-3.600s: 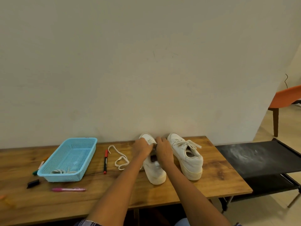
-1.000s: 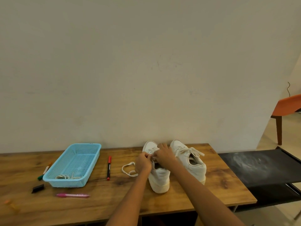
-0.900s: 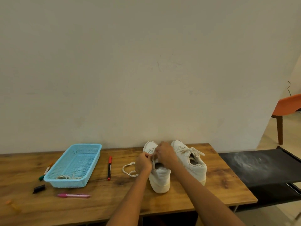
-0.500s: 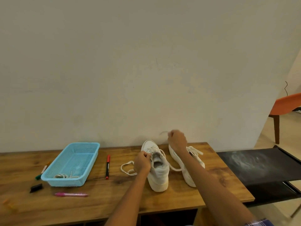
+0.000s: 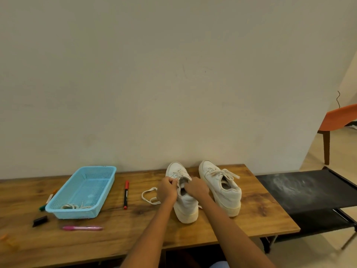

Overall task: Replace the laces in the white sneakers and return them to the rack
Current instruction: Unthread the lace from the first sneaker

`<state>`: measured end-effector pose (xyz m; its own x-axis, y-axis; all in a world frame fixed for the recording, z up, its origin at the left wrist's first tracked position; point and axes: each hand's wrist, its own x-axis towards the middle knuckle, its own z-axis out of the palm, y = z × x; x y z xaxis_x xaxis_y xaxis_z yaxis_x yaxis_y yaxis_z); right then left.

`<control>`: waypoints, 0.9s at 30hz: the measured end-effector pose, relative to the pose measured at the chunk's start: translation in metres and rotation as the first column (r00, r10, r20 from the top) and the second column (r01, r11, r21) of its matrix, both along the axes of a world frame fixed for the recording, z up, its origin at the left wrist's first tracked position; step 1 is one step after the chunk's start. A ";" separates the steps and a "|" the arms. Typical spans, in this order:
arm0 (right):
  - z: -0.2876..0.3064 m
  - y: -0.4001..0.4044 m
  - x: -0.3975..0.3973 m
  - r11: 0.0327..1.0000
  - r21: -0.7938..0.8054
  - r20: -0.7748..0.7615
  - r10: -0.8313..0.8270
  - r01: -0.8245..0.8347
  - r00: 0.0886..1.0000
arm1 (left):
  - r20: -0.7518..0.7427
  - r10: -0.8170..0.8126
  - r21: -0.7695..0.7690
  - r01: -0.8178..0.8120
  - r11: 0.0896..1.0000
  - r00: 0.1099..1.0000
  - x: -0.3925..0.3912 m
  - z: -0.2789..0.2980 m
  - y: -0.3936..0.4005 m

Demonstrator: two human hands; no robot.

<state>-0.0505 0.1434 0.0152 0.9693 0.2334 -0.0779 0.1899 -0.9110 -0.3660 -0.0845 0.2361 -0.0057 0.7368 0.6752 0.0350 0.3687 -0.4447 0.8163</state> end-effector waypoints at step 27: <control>-0.009 0.004 0.005 0.984 0.173 0.293 -0.081 0.030 0.953 | 0.038 0.255 -0.206 -0.242 0.948 0.966 0.017 0.009 -0.015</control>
<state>-0.0454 0.1473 0.0062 0.9541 0.1636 0.2509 0.2639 -0.8552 -0.4460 -0.0671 0.2208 0.0034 0.5454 0.8347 -0.0769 0.3915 -0.1725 0.9039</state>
